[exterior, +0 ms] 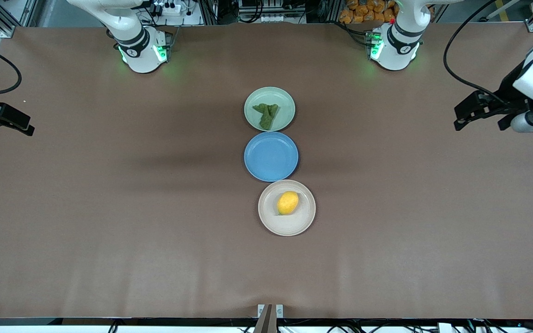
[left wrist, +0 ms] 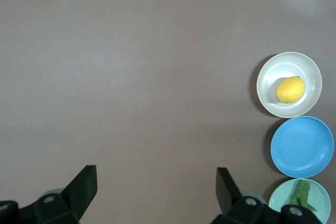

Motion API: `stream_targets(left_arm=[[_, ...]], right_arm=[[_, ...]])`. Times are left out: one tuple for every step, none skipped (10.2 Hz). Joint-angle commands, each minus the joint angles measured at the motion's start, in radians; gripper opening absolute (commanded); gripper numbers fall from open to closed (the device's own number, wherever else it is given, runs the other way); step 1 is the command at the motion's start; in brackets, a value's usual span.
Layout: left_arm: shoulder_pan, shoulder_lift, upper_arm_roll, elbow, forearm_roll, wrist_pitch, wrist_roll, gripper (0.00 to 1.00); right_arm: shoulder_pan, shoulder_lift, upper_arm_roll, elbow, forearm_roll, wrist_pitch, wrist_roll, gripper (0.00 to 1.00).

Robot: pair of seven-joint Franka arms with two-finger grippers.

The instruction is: Pick lemon and lettuce from plates

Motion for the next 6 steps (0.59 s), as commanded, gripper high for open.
stream_targets(left_arm=[[-0.064, 0.078, -0.013, 0.003, -0.022, 0.143, 0.01, 1.0], [-0.106, 0.128, -0.013, 0.003, -0.024, 0.241, 0.005, 1.0], [-0.149, 0.185, -0.012, 0.003, -0.022, 0.336, -0.016, 1.0], [-0.174, 0.237, -0.011, 0.003, -0.022, 0.439, -0.051, 1.0], [-0.203, 0.291, -0.011, 0.003, -0.021, 0.535, -0.063, 1.0], [-0.221, 0.346, -0.011, 0.003, -0.022, 0.634, -0.064, 1.0]], right_arm=[[-0.01, -0.01, 0.011, 0.004, -0.029, -0.022, -0.034, 1.0], [-0.009, -0.009, 0.011, 0.004, -0.037, -0.028, -0.034, 1.0], [-0.009, -0.009, 0.011, 0.002, -0.037, -0.048, -0.034, 1.0], [-0.007, -0.009, 0.012, -0.002, -0.034, -0.052, -0.023, 1.0], [-0.004, -0.006, 0.018, -0.008, -0.028, -0.051, -0.02, 1.0], [-0.004, -0.003, 0.023, -0.014, -0.028, -0.046, -0.019, 1.0]])
